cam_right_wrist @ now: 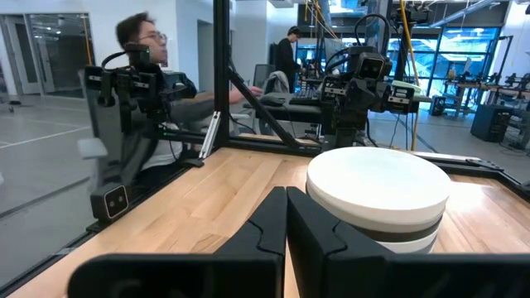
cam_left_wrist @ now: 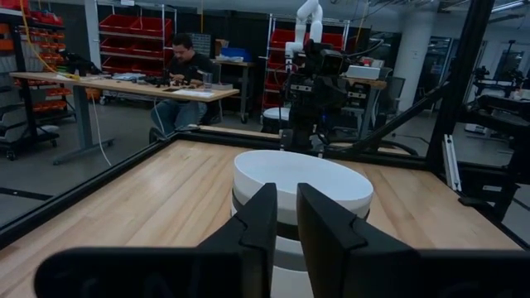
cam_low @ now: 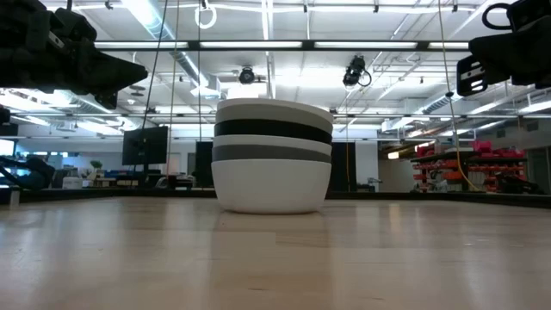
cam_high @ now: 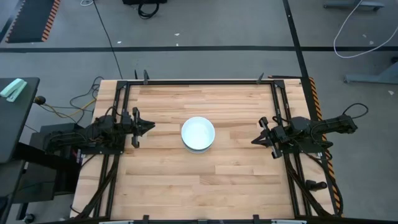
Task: Nest bowls inside each other
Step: Return to Home Position
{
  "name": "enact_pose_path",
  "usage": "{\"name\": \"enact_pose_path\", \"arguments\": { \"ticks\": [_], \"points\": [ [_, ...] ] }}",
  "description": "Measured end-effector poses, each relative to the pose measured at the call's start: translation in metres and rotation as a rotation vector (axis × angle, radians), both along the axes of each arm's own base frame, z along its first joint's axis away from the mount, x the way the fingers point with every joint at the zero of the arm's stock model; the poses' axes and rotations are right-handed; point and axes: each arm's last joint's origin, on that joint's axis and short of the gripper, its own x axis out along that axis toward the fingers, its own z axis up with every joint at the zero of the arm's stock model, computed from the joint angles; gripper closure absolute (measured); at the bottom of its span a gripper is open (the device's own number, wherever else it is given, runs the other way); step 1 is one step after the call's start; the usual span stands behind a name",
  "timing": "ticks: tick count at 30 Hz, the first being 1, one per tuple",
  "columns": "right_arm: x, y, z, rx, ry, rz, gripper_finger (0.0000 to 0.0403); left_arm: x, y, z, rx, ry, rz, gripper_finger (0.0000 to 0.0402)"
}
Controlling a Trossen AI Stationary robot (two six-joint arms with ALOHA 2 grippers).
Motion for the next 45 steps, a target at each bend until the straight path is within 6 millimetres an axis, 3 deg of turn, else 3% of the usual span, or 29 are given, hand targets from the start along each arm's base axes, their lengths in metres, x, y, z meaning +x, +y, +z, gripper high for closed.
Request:
{"name": "enact_pose_path", "arguments": {
  "ticks": [45],
  "points": [
    [0.0, 0.0, 0.0, 0.0, 0.0, 0.0, 0.0385, 0.0, 0.0, 0.0, 0.0, 0.0, 0.0, 0.0351]
  ]
}}
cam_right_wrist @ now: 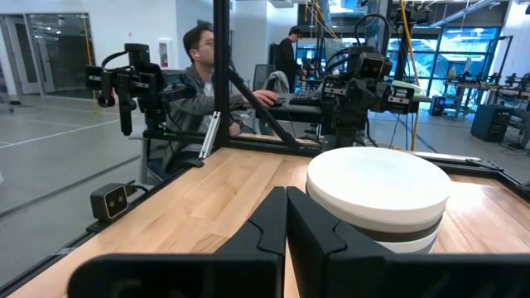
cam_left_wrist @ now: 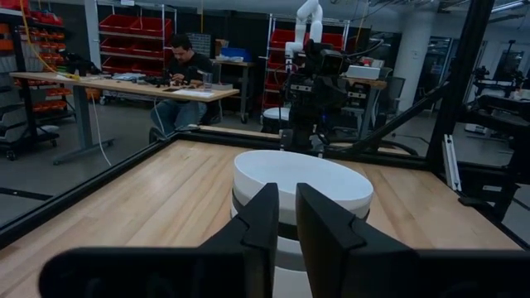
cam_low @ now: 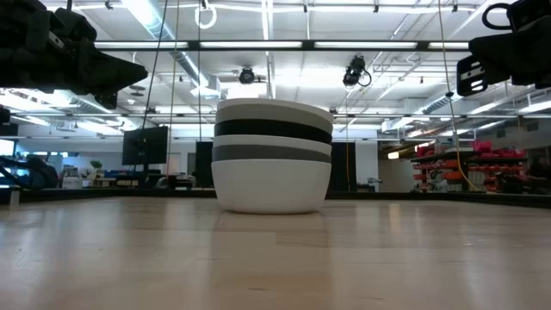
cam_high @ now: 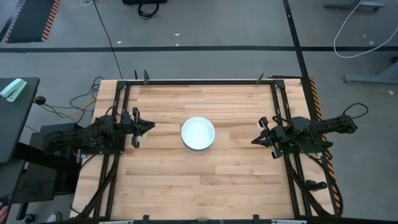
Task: Nest bowls inside each other
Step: Return to Home Position
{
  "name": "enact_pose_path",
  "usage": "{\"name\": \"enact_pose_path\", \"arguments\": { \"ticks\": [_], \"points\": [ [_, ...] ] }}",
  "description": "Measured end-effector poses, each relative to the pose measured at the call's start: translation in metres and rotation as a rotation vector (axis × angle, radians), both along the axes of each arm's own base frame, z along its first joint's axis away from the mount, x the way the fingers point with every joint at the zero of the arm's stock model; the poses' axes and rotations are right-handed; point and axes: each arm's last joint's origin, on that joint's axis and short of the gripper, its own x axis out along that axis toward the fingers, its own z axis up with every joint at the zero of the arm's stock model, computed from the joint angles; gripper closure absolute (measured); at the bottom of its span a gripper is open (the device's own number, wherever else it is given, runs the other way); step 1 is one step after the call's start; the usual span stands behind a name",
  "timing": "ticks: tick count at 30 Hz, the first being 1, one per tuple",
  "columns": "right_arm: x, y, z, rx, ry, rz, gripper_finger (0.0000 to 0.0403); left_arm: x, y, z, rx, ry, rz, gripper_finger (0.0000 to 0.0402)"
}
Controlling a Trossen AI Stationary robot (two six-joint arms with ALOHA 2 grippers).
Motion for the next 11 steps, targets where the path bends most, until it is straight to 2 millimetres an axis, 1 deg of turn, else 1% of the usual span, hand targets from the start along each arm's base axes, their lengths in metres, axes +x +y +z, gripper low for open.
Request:
{"name": "enact_pose_path", "arguments": {
  "ticks": [11],
  "points": [
    [0.0, 0.0, 0.0, 0.0, 0.0, 0.0, 0.0385, 0.0, 0.0, 0.0, 0.0, 0.0, 0.0, 0.034]
  ]
}}
